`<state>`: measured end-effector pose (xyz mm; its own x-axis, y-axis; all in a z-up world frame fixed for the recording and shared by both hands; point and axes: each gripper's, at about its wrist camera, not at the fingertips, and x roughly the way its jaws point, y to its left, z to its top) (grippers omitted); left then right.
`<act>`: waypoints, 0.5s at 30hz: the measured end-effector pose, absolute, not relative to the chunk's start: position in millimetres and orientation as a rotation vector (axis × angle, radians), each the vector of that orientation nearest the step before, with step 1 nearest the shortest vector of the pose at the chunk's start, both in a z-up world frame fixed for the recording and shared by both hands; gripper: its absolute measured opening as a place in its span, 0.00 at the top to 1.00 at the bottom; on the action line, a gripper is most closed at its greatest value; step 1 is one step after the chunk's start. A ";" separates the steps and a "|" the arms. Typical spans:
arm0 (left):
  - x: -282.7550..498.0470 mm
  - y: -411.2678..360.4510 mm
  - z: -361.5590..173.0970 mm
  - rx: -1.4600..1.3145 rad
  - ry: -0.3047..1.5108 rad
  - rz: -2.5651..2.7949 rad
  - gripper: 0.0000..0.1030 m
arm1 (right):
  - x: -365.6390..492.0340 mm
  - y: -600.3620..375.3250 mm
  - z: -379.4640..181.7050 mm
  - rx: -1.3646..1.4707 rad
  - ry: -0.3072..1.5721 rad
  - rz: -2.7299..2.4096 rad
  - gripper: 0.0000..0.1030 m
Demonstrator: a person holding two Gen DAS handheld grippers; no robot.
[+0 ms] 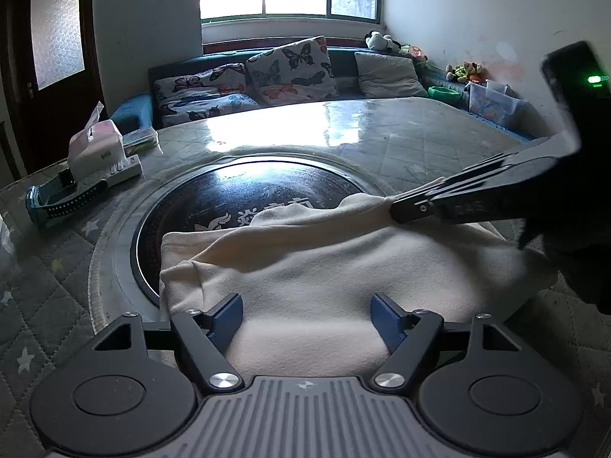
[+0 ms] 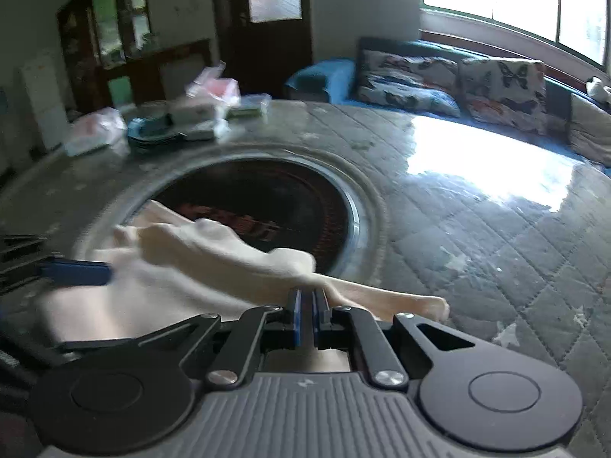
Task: Fold clothes
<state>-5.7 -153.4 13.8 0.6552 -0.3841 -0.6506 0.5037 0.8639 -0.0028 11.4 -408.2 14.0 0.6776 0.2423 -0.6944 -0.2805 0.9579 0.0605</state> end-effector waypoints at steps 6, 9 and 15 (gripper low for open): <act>-4.9 -153.4 13.7 0.174 0.690 -0.509 0.21 | 18.4 -408.1 18.4 -0.057 0.770 0.284 0.96; -5.1 -151.9 14.9 0.171 0.688 -0.513 0.18 | 17.8 -402.7 28.6 -0.068 0.756 0.301 0.93; -4.2 -144.9 17.9 0.142 0.689 -0.517 0.12 | 18.6 -376.0 43.6 -0.091 0.753 0.439 0.85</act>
<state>-4.2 -144.9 17.9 0.6524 -0.4077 -0.6389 0.4995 0.8653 -0.0421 18.6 -376.0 43.6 0.6439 0.3527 -0.6789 -0.4167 0.9059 0.0754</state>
